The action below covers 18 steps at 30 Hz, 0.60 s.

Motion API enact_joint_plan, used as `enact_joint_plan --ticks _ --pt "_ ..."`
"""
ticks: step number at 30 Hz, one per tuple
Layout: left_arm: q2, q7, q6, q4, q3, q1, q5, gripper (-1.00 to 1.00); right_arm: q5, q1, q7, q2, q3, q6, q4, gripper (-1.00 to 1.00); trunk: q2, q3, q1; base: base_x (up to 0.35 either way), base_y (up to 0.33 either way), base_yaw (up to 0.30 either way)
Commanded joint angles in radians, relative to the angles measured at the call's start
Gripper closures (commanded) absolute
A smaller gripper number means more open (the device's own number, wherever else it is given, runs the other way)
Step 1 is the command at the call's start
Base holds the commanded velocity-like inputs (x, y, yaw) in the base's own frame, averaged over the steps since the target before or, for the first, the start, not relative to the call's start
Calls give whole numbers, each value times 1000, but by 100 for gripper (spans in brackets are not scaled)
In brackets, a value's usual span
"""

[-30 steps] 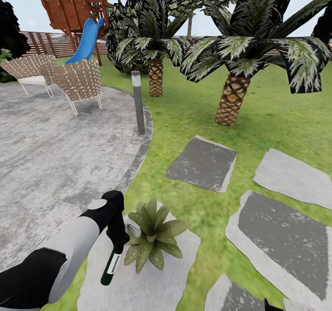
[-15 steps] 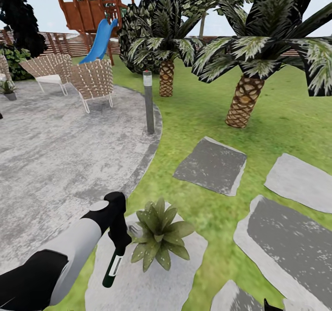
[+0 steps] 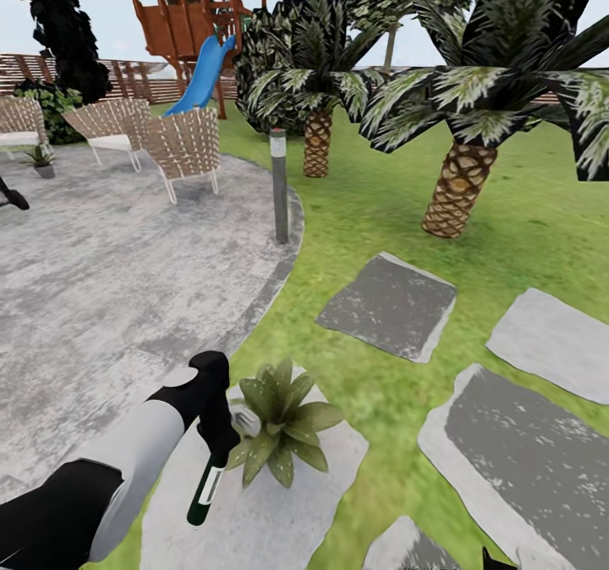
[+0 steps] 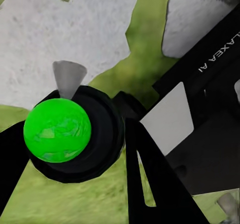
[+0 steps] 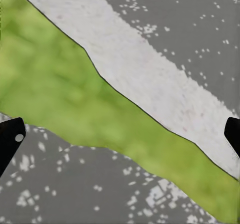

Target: Pick up the pesticide atomizer in the garden and spray insectifuge to fully cover both potted plants in the garden.

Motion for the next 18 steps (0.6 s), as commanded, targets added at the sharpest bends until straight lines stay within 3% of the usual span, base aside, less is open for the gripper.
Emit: enact_joint_plan --ticks 1,9,12,15,18 --pt "1 -10 11 -1 -1 -1 -10 100 11 -1 -1 0 -7 -4 2 -100 0 -1 -1 -204 -228 276" --pt "10 -10 7 -3 -2 4 -16 100 12 -1 -1 1 -7 -4 2 -100 0 -1 -1 -223 -211 278" --pt "37 -10 8 -4 0 7 -16 100 12 -1 -1 2 -7 -4 2 -100 0 -1 -1 -169 -225 279" --pt "91 -10 6 -6 8 24 -8 100 12 -1 -1 2 -7 -3 3 -100 0 -1 -1 -8 -269 278" --pt "103 -10 8 -6 14 26 -4 100 12 -1 0 2 -7 -3 3 -100 0 -1 -1 142 -255 278"
